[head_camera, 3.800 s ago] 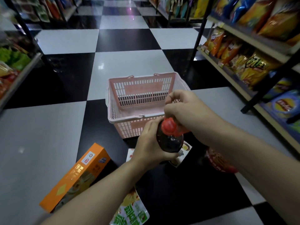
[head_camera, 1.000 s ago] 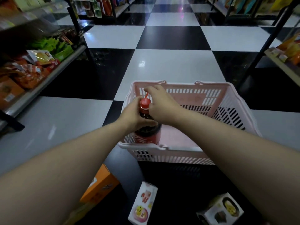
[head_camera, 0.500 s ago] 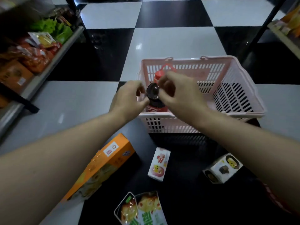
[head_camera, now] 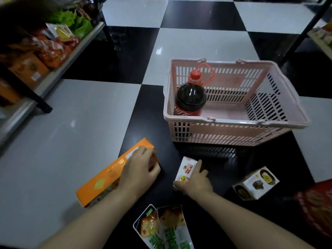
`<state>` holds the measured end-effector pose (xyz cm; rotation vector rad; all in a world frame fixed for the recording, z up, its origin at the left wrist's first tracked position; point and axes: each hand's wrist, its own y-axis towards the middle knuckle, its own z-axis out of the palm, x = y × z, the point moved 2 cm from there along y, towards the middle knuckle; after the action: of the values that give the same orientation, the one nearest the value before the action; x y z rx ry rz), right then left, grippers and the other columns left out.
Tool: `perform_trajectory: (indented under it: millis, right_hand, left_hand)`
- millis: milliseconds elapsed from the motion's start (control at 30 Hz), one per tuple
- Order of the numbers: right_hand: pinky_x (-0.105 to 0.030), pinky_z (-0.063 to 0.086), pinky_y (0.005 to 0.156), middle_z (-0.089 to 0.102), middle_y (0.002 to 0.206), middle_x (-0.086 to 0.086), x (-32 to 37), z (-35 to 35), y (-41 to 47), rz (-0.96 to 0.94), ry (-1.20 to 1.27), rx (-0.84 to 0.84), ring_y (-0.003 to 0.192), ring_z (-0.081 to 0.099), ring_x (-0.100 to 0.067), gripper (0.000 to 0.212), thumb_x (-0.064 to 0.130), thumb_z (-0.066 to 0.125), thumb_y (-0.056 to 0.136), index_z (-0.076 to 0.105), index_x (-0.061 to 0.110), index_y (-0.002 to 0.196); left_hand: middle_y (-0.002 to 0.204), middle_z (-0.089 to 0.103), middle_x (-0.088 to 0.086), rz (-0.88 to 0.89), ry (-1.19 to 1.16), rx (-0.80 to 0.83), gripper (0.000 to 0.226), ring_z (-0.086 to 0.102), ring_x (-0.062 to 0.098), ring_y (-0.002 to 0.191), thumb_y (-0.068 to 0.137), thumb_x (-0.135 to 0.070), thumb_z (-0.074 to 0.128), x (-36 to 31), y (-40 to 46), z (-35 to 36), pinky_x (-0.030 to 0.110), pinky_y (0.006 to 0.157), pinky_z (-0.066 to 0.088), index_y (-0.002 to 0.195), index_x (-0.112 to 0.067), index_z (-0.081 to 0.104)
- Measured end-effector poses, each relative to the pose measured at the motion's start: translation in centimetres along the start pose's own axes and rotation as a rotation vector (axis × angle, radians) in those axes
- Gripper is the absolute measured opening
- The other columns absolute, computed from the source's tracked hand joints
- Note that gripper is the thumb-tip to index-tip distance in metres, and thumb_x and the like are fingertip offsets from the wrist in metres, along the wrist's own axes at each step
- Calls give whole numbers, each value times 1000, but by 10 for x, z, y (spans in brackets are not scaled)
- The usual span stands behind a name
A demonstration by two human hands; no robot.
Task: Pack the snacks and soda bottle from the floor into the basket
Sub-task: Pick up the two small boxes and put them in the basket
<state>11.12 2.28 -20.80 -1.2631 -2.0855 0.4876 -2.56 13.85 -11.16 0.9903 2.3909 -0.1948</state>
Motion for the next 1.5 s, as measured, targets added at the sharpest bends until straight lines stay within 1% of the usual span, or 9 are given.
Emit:
perform_trajectory:
  millis: [233, 433, 767, 933, 1033, 1133, 1200, 1333, 1500]
  right_hand:
    - [-31, 48, 79, 60, 114, -13, -5, 5, 13, 127, 392, 12, 101, 59, -32, 99, 29, 82, 59, 18, 9, 131]
    - [-26, 48, 66, 62, 104, 0, -24, -42, -13, -184, 538, -43, 87, 61, -18, 83, 23, 81, 58, 30, 19, 123]
    - [-9, 45, 85, 58, 120, 18, -96, -103, -15, -469, 542, 131, 119, 52, 0, 72, -7, 51, 75, 42, 31, 135]
    - [-16, 47, 93, 56, 125, 18, -113, -109, 3, -563, 489, 128, 120, 50, 4, 87, -11, 41, 64, 45, 51, 125]
    - [-24, 34, 106, 49, 139, 0, -134, -120, 20, -620, -27, -58, 132, 41, -17, 76, -1, 52, 67, 44, 37, 132]
    - [-44, 2, 116, -1, 158, -17, -176, -123, 47, -425, -866, 94, 145, -4, -30, 81, 13, 55, 83, 6, 18, 147]
    - [-46, 3, 116, 12, 155, -20, -189, -124, 52, -391, -1004, 73, 144, 6, -32, 75, 14, 54, 85, 10, 14, 146]
    - [-37, 40, 85, 56, 113, -7, -184, -129, 44, -278, -717, -127, 105, 53, -27, 56, 43, 64, 73, 42, 17, 117]
    - [-32, 47, 62, 59, 90, 0, -152, -135, 7, 31, 353, -163, 80, 60, -19, 53, 58, 68, 70, 47, 15, 93]
  left_hand:
    - [98, 58, 5, -92, -2, 91, 15, 55, 22, 91, 84, -24, 57, -5, 8, 24, 32, 72, 45, 97, -15, 58]
    - [135, 53, 14, -391, -294, 381, 74, 51, 31, 121, 82, -59, 53, -41, 24, 73, 31, 94, 41, 138, -14, 35]
    - [101, 71, 2, -410, -769, 372, 29, 67, 18, 88, 77, -40, 71, -104, 39, 124, 44, 86, 55, 101, -30, 59]
    - [94, 73, -9, -365, -729, 302, 63, 68, 5, 83, 52, -55, 80, -106, 42, 143, 27, 74, 56, 106, -33, 56]
    - [87, 70, -17, -336, -637, 307, 55, 63, -12, 74, 55, -49, 83, -100, 42, 149, 10, 61, 49, 101, -37, 54]
    - [88, 71, -15, -348, -625, 334, 53, 62, -12, 73, 57, -47, 82, -95, 43, 151, 8, 56, 46, 100, -37, 54]
    - [89, 71, -15, -360, -637, 341, 53, 64, -10, 74, 57, -47, 82, -94, 44, 151, 7, 55, 46, 102, -37, 54]
    - [96, 71, -10, -401, -660, 373, 59, 67, 5, 84, 60, -48, 81, -94, 45, 151, 25, 71, 55, 109, -32, 54]
    - [109, 70, -2, -360, -772, 437, 50, 67, 17, 96, 74, -42, 73, -115, 46, 143, 45, 89, 54, 117, -29, 51]
